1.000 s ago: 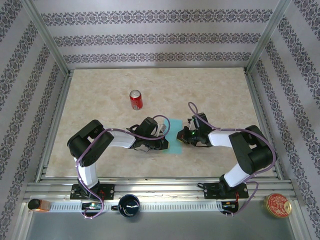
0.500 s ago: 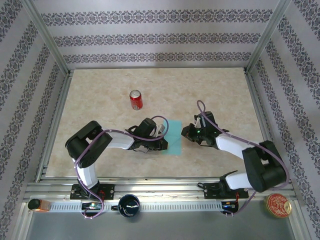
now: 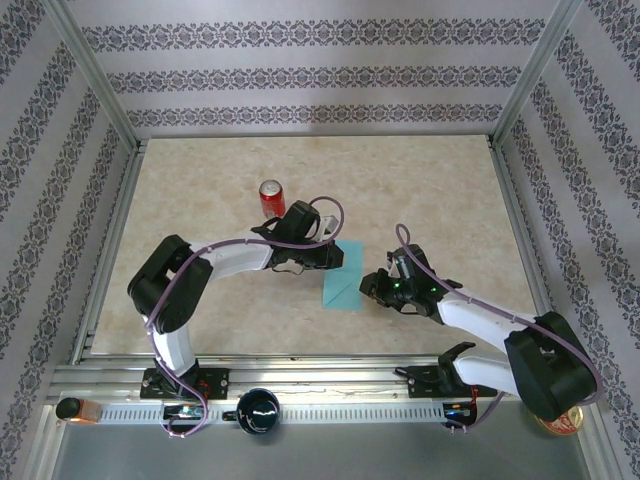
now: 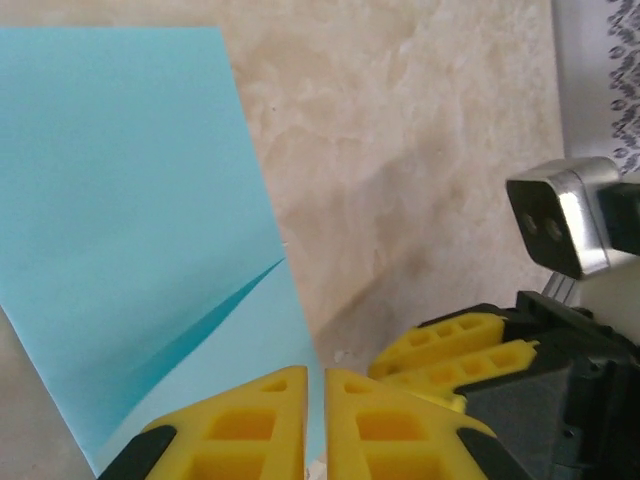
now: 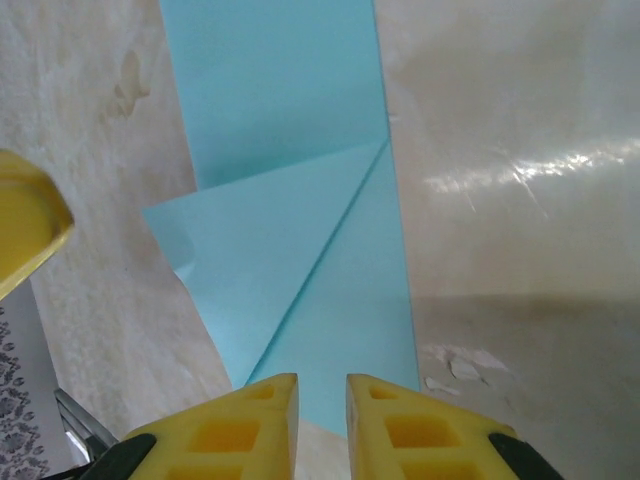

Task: Fold a paper plane with a square sheet of paper (pick it up from the middle)
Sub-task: Turn over the paper at the center of the table.

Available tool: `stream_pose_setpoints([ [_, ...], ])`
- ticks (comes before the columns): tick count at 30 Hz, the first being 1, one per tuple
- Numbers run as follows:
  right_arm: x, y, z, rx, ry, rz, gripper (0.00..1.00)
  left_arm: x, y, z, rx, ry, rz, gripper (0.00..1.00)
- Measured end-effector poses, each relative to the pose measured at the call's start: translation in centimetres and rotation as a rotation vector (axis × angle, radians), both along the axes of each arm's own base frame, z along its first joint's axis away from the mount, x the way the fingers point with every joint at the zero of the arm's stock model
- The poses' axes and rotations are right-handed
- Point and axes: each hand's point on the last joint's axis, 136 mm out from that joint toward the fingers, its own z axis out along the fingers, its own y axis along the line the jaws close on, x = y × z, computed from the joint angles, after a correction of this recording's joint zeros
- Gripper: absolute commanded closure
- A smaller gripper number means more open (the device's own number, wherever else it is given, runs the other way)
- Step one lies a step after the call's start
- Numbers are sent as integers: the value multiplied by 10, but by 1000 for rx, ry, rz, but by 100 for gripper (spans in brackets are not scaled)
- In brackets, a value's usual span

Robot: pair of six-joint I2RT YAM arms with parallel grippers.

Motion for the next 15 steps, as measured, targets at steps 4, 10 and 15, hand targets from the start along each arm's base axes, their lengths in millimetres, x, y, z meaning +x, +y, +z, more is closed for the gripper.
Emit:
stream_pose_setpoints([
  [4, -8, -1, -7, 3, 30, -13, 79, -9, 4, -21, 45, 52, -27, 89],
  [10, -16, 2, -10, 12, 66, -10, 78, -17, 11, -46, 101, 102, -52, 91],
  [15, -25, 8, -16, 5, 98, 13, 77, -23, 15, -60, 128, 130, -60, 92],
])
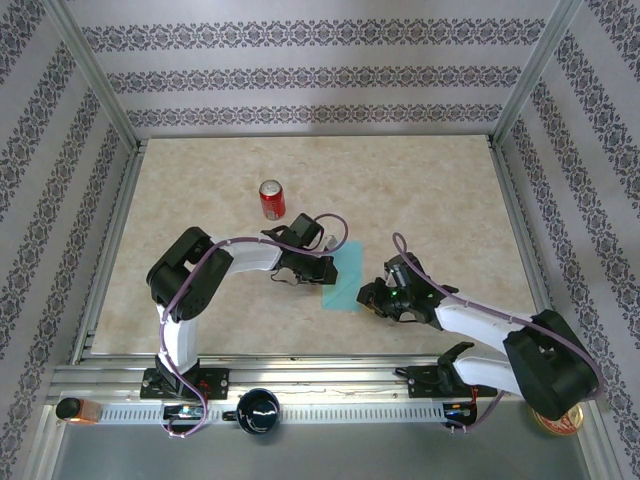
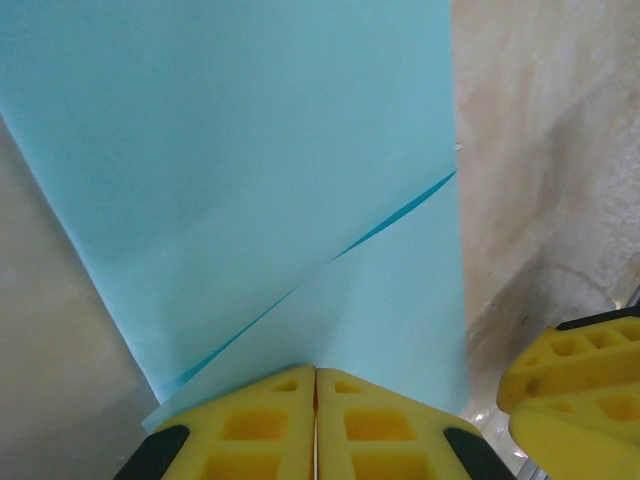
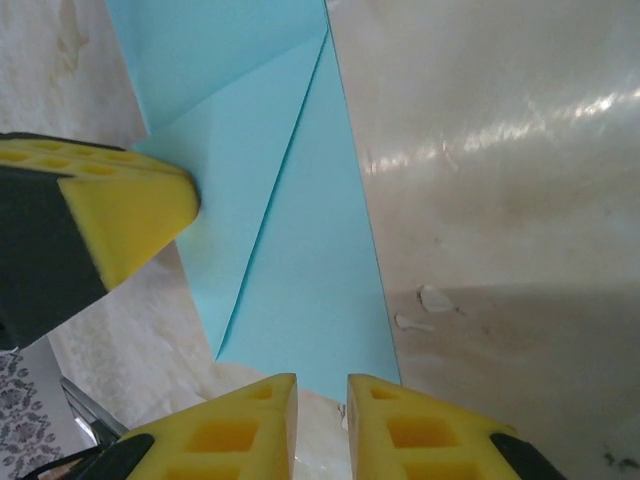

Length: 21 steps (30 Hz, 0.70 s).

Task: Fold a paper plane with a square sheet of paper (pick it up from the middle)
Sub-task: Turn over the paper at the center of the table.

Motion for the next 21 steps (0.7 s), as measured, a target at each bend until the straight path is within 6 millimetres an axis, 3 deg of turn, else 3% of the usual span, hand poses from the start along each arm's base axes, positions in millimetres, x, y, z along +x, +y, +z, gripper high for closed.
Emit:
stream_pose_setpoints([
  [21, 4, 10, -7, -59, 35, 0, 65, -16, 4, -3, -45, 53, 35, 93],
])
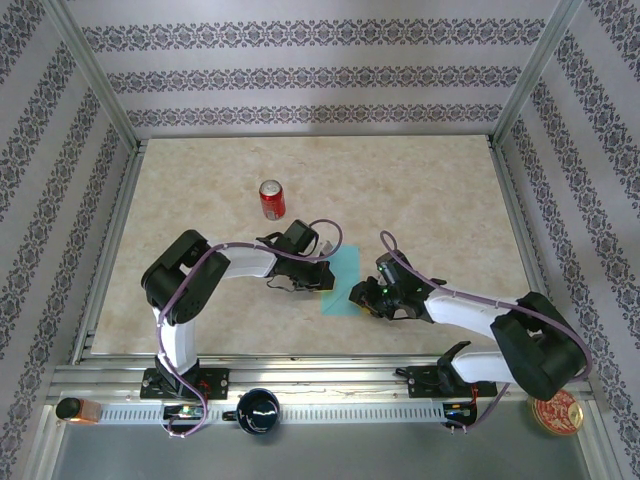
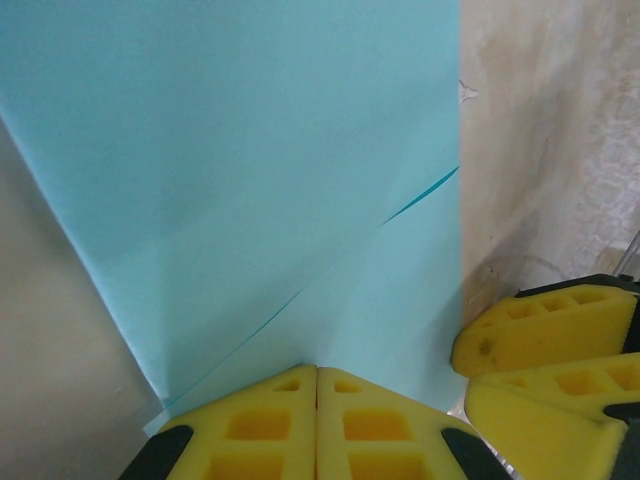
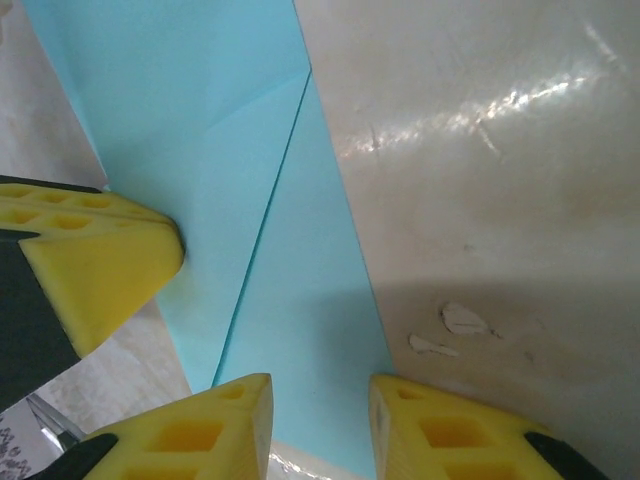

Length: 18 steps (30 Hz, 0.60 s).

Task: Fold a paper plane with a square sheet of paper (pick it up from the middle)
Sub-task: Turn over the paper at the center of the table.

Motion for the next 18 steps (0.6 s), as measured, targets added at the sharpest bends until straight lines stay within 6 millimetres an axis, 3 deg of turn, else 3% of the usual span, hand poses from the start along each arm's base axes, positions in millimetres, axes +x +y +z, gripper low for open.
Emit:
stream_pose_setpoints([
  [5, 3, -2, 7, -1, -27, -15, 65, -2, 1, 0, -4, 14, 30, 93],
  [11, 2, -3, -2, -16, -2, -13, 67, -2, 1, 0, 0, 21, 54, 93],
  [18, 8, 7, -1, 28, -15, -7, 67, -3, 2, 0, -14, 23, 72, 94],
])
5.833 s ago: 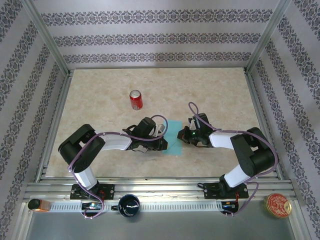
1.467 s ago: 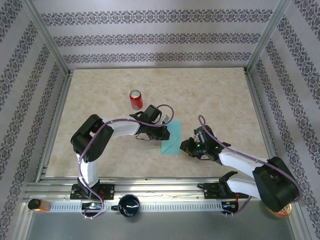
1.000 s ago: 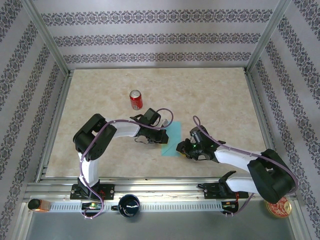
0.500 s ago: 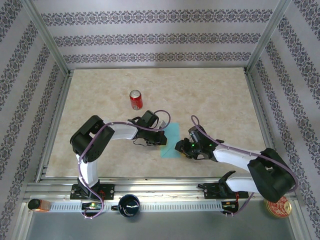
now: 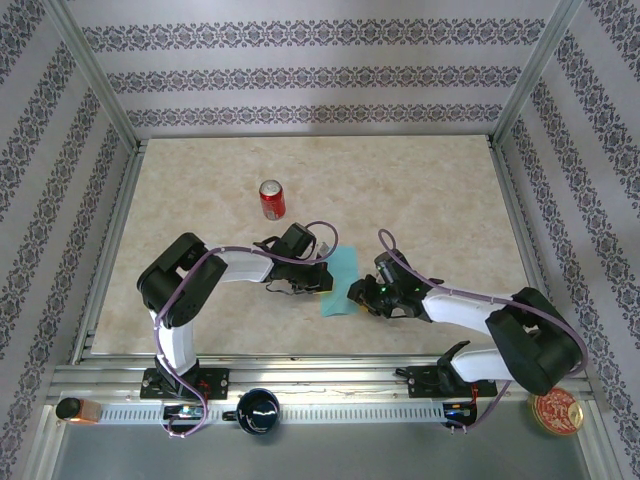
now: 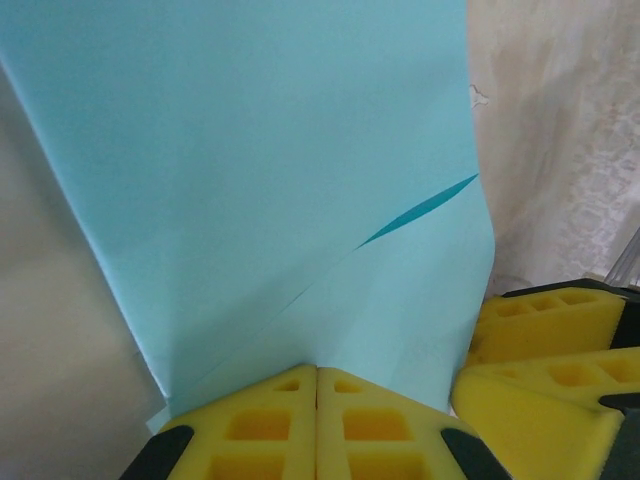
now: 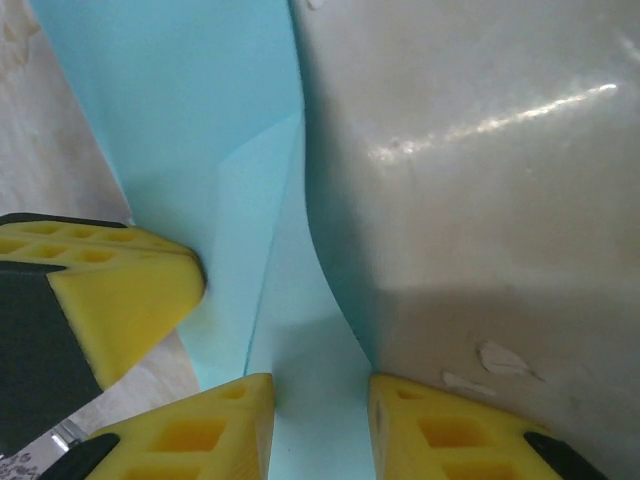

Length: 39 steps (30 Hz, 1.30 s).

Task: Fold a paper plane with a square sheet of paper (pick it up from the middle)
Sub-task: Turn over the paper at the center of the table.

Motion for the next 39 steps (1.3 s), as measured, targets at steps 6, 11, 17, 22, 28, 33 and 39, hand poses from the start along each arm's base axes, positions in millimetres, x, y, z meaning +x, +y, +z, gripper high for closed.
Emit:
stream_pose_setpoints([
  [6, 7, 8, 5, 25, -12, 9, 62, -1, 1, 0, -6, -2, 4, 94],
  [11, 26, 14, 17, 58, -37, 4, 59, -1, 0, 0, -7, -2, 5, 94],
  [17, 47, 7, 17, 60, -44, -17, 58, -2, -1, 0, -9, -5, 0, 94],
  [22, 52, 2, 11, 65, -30, -7, 60, -2, -1, 0, -9, -5, 0, 94],
  [28, 55, 1, 10, 74, -42, 9, 70, -2, -1, 0, -12, -6, 1, 93],
  [33, 58, 1, 12, 76, -67, 21, 75, -2, -2, 0, -18, -7, 6, 93],
  [39, 61, -2, 6, 76, -66, 28, 84, -2, -2, 1, -24, -11, 11, 90],
])
